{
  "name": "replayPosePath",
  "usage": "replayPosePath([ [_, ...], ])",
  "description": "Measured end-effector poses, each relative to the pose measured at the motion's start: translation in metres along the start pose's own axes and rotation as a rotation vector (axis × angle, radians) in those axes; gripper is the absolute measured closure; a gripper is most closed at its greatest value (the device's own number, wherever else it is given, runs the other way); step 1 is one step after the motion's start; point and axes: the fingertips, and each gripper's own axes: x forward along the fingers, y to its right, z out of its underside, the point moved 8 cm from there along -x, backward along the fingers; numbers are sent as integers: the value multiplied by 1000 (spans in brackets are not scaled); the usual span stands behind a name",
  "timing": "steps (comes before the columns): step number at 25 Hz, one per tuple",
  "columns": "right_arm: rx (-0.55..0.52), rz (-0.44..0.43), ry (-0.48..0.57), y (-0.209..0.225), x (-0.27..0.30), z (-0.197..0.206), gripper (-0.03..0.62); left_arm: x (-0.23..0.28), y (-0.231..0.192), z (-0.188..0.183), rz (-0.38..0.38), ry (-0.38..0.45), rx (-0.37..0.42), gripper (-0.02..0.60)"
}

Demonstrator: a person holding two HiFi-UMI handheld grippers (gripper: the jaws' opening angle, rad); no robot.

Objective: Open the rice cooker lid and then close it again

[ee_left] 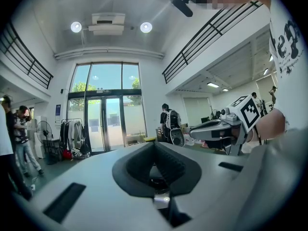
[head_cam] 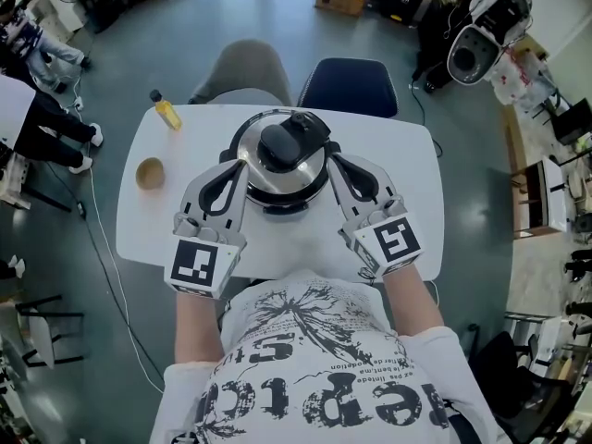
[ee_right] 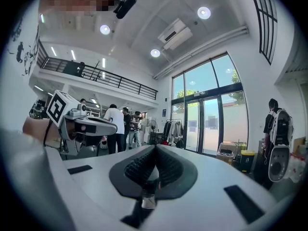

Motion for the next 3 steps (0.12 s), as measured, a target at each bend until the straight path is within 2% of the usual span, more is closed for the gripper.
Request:
replayPosePath([
  [3,7,5,-3,-1,2,3,585,0,-3,3,-6,8,-6,568],
])
